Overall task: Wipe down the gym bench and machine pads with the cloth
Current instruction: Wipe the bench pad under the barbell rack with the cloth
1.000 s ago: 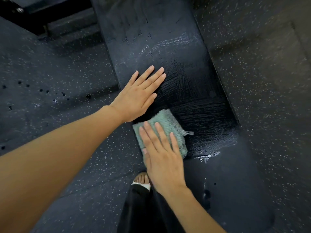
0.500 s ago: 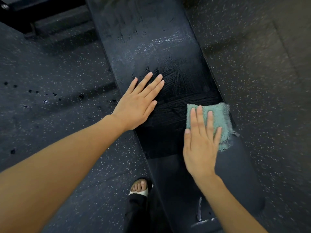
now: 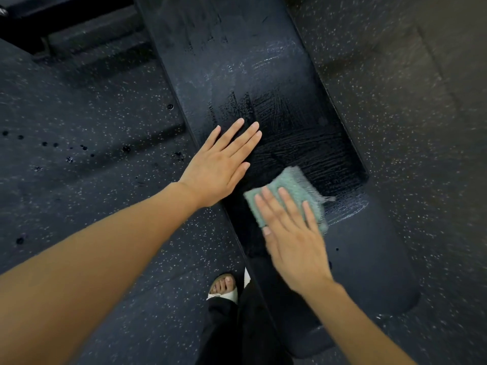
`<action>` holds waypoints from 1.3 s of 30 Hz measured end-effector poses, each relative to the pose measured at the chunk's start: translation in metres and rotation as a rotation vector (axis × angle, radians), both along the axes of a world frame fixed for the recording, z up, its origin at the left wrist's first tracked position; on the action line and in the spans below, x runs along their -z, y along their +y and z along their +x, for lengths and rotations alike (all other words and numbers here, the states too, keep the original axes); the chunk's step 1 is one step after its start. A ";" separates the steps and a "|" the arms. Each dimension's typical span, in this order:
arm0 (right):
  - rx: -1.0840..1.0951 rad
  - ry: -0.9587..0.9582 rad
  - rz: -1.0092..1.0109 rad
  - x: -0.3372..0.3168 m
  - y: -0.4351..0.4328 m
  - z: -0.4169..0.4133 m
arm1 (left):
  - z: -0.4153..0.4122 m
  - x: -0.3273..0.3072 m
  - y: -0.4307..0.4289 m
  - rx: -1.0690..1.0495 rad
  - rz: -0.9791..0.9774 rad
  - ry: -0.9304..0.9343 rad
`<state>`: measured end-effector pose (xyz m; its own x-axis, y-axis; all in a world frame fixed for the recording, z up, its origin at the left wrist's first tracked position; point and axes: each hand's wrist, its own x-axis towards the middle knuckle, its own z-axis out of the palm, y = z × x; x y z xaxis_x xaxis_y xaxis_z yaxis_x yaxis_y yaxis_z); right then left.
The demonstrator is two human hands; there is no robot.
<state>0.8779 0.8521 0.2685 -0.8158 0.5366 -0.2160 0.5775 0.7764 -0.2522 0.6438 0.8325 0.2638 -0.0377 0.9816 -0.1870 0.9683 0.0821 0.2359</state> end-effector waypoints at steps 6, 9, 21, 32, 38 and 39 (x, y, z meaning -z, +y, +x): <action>0.240 0.034 -0.022 0.001 0.027 0.022 | 0.001 0.000 -0.001 -0.003 -0.013 0.009; 0.384 0.057 -0.023 0.000 0.008 0.003 | 0.002 0.000 -0.001 -0.008 -0.003 0.016; -0.080 0.019 -0.065 -0.003 -0.053 -0.012 | 0.020 -0.001 -0.003 -0.112 -0.017 0.027; 0.132 0.032 -0.035 0.002 0.055 0.072 | 0.053 -0.001 -0.012 -0.173 -0.038 0.032; 0.450 0.046 -0.040 0.001 0.036 0.049 | 0.066 0.000 -0.015 -0.195 -0.033 0.052; 0.447 0.049 -0.036 0.001 0.028 0.043 | 0.067 0.000 -0.015 -0.199 -0.030 0.050</action>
